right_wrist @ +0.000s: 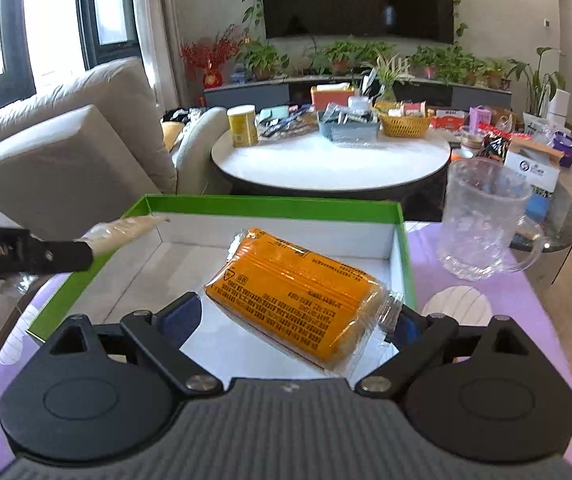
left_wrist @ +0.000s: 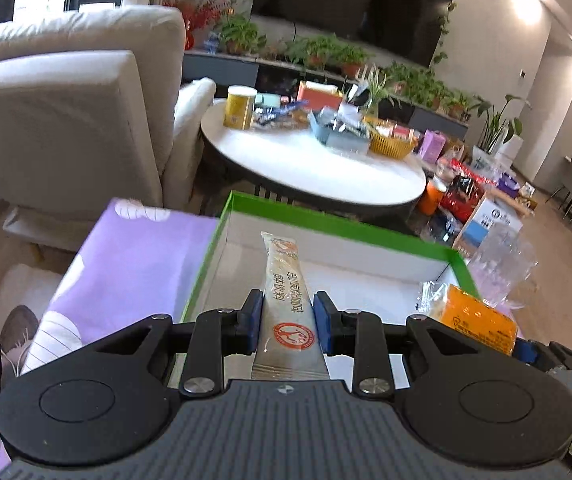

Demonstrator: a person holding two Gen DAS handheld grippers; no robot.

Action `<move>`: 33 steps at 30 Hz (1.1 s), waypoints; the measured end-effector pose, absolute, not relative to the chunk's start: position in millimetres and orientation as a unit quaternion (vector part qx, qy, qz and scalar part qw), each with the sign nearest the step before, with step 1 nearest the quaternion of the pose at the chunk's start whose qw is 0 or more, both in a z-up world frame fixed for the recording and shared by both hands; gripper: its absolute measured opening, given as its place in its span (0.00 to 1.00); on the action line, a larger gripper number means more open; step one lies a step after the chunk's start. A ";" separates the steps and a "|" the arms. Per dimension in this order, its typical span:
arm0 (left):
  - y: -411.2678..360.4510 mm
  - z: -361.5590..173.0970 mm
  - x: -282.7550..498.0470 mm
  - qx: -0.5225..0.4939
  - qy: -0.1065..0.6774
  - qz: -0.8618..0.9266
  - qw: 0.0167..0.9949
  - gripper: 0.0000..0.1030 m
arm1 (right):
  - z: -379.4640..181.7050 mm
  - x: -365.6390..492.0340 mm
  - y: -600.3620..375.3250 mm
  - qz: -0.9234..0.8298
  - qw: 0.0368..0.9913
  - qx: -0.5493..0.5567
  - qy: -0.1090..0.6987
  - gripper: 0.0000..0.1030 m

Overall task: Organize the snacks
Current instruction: 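Carry both packets over the green box and open both tools to drop them, then withdraw both tools from the box back toward the snack pile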

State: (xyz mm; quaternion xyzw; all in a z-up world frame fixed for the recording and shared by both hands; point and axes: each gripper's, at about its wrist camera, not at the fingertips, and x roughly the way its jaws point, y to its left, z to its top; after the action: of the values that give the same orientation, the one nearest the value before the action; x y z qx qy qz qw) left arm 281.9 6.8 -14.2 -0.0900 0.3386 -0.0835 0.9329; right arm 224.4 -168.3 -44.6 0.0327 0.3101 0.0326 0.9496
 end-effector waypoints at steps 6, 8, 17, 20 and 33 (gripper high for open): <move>1.5 -28.3 293.6 -0.081 0.349 -0.082 0.930 0.25 | -54.8 230.3 -165.5 0.030 0.942 0.037 0.332 0.76; -0.3 -35.4 297.2 -0.077 0.360 -0.076 0.927 0.25 | -58.5 233.0 -163.9 0.027 0.939 0.035 0.342 0.76; -7.4 -59.1 292.2 -0.032 0.395 -0.078 0.915 0.28 | -66.1 228.9 -148.7 0.042 0.931 -0.016 0.362 0.76; -13.1 -59.4 285.0 -0.006 0.396 -0.085 0.914 0.33 | -64.2 228.6 -153.4 0.042 0.930 -0.018 0.364 0.76; -10.3 -61.6 262.2 -0.048 0.425 -0.093 0.899 0.37 | -61.1 213.6 -163.0 0.064 0.929 -0.025 0.363 0.76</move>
State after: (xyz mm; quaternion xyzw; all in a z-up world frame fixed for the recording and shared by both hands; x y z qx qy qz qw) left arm 262.2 -10.3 -61.6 -0.0476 0.4253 -0.0933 0.8990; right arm 213.6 -163.0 -61.1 -0.0246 0.3628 0.0642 0.9293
